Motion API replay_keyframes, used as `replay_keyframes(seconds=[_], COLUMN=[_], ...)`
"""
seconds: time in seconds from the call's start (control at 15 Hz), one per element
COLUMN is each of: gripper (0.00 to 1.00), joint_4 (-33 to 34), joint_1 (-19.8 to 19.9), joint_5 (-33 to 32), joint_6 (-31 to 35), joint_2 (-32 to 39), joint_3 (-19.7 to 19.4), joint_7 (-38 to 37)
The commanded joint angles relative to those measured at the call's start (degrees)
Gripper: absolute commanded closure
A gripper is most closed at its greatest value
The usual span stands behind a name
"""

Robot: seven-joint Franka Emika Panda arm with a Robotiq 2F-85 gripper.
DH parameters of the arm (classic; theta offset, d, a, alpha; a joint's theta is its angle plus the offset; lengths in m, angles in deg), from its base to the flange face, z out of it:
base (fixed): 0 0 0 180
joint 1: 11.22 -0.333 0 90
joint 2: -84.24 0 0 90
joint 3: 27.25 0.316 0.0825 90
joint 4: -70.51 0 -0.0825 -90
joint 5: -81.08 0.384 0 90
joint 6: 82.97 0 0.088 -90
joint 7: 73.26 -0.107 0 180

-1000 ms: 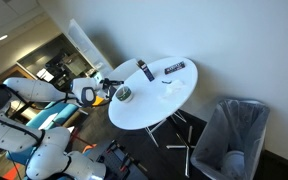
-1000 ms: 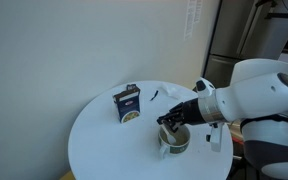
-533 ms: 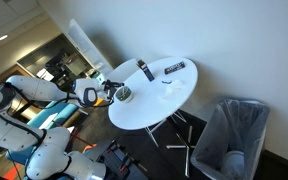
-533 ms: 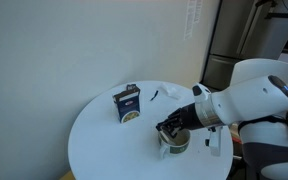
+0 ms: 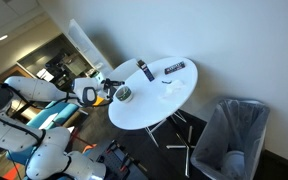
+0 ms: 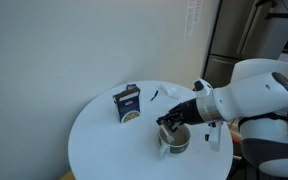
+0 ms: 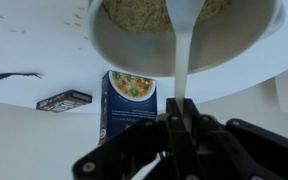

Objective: Use the white spoon to stir the contents in the white and green mug

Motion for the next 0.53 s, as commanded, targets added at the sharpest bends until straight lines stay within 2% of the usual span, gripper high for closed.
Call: replay_keyframes(seconds=[0.0,0.27,0.47], gripper=[0.97,0.97,0.97], joint_4=[0.1,1.4,1.0], joint_1=[1.0,-0.8,-0.9], joint_5=[0.5,-1.7,-1.5], joint_6=[1.0,0.7,-0.5], joint_2=[-2.4,2.3,3.0], joint_3=[0.5,-1.2,-1.3], joint_7=[0.3,0.3,0.0])
